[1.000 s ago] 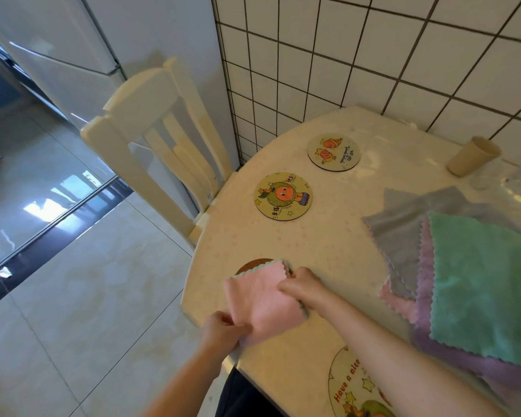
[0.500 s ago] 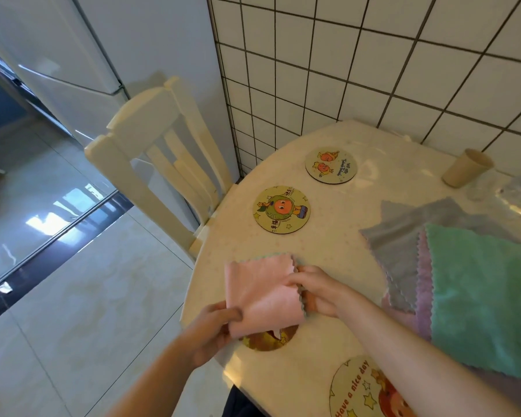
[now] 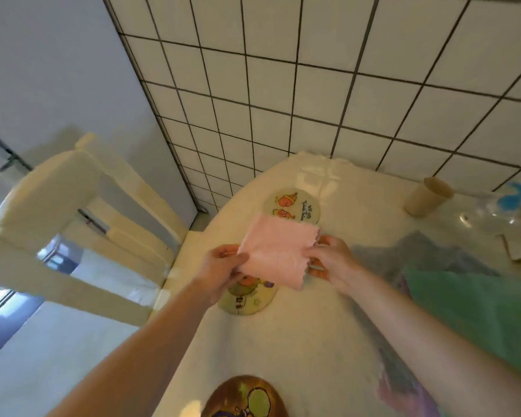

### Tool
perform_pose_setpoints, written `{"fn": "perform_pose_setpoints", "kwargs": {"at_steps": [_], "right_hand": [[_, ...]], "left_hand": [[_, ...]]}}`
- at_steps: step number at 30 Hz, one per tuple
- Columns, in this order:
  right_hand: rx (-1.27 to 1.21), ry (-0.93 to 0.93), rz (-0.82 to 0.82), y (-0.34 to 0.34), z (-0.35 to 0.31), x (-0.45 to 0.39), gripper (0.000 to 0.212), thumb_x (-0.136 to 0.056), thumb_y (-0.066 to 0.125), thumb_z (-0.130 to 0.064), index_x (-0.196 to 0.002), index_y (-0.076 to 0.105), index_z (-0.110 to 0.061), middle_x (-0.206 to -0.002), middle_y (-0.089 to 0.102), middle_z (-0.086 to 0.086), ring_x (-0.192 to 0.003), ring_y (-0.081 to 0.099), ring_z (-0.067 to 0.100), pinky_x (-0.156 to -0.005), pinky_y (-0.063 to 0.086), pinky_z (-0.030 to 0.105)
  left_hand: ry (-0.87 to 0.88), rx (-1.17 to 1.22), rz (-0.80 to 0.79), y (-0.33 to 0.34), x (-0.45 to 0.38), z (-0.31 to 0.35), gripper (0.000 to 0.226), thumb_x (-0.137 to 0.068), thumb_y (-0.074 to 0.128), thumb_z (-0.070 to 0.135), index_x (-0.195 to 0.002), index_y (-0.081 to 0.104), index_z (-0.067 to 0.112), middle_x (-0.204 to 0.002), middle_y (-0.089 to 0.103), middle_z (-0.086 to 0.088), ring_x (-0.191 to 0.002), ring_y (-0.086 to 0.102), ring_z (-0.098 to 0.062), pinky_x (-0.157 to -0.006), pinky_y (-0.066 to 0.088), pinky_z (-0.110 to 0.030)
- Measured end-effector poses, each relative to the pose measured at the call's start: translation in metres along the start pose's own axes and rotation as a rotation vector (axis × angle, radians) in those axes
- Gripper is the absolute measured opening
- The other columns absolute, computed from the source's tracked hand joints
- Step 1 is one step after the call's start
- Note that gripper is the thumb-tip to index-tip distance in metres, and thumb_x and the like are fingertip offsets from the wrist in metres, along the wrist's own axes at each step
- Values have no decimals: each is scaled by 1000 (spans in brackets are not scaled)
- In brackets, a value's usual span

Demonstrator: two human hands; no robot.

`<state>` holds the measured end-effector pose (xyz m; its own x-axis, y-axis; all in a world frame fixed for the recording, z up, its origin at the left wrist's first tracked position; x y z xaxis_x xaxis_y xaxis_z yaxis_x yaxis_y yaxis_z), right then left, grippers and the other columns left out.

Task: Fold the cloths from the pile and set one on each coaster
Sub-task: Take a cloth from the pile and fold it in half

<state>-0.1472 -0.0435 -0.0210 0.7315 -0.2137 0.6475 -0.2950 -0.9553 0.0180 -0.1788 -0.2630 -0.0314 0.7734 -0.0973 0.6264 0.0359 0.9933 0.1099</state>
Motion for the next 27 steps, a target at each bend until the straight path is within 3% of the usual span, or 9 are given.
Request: {"fn": "perform_pose_setpoints", "kwargs": {"at_steps": [3,10,13,15,16,18,20,23,27], "right_hand": [[-100,-22,65,-2,-23,-39,25,-80,64,6,-88,53,-16,-91,63,9,-73,61,22,-61,52,32],[-252,40,184,-4,-33,-117,20,-79,65,7,-82,52,-7,-72,55,12,-59,54,20,-68,58,39],[-321,72,250,0,-21,-133,21,-79,65,9,-77,50,-6,-73,58,13,-61,58,21,-60,58,33],[-377,87,264,5,-13,-140,21,-80,64,10,-77,50,-6,-74,59,13,-63,60,23,-62,57,34],[-392,88,263,6,-10,-141,19,-81,64,9,-80,51,-5,-76,60,14,-64,61,23,-65,57,35],[-395,80,270,6,-6,-142,18,-80,65,8,-90,55,-3,-77,63,14,-66,63,22,-64,58,33],[-373,75,276,4,-4,-142,15,-80,67,6,-91,57,1,-79,65,14,-67,64,22,-62,59,31],[-323,81,284,-3,-1,-140,9,-79,68,6,-84,61,2,-83,68,17,-71,67,23,-68,58,33],[-260,87,330,-20,8,-125,16,-79,67,6,-91,58,0,-85,67,19,-75,68,26,-70,57,34]], "left_hand": [[63,-100,25,23,-66,32,13,-83,69,1,-91,63,9,-98,66,-14,-90,64,-28,-89,55,-45],[238,-370,60,64,-181,72,15,-82,70,5,-96,64,10,-94,63,-7,-81,60,-19,-84,56,-36],[337,-506,98,74,-205,72,17,-83,69,7,-99,63,10,-100,62,-4,-75,59,-16,-70,55,-27],[407,-656,117,76,-216,67,18,-85,66,7,-103,61,9,-107,59,-7,-67,55,-9,-54,45,-14],[457,-767,133,75,-218,64,19,-86,64,8,-105,60,8,-112,55,-9,-66,52,-7,-53,41,-12],[566,-993,147,71,-221,57,25,-88,60,14,-112,57,9,-120,46,-10,-77,52,-12,-69,44,-20],[640,-1138,161,67,-222,52,29,-90,58,22,-116,55,12,-122,44,-8,-100,51,-24,-83,47,-35],[633,-1184,192,62,-219,53,31,-91,56,28,-118,54,14,-122,45,-7,-107,49,-27,-84,49,-43],[679,-1181,224,57,-201,59,33,-91,56,25,-121,52,12,-122,46,-8,-112,45,-27,-87,48,-43]]}}
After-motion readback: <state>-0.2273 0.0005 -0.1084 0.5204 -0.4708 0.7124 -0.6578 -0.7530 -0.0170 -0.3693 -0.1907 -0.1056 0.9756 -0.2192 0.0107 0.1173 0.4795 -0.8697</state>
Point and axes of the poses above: each hand's wrist, its own x-axis away from the middle knuckle, its own y-axis out of the palm, z = x × y, the point moved 1 cm from there along -x, towards the middle knuckle
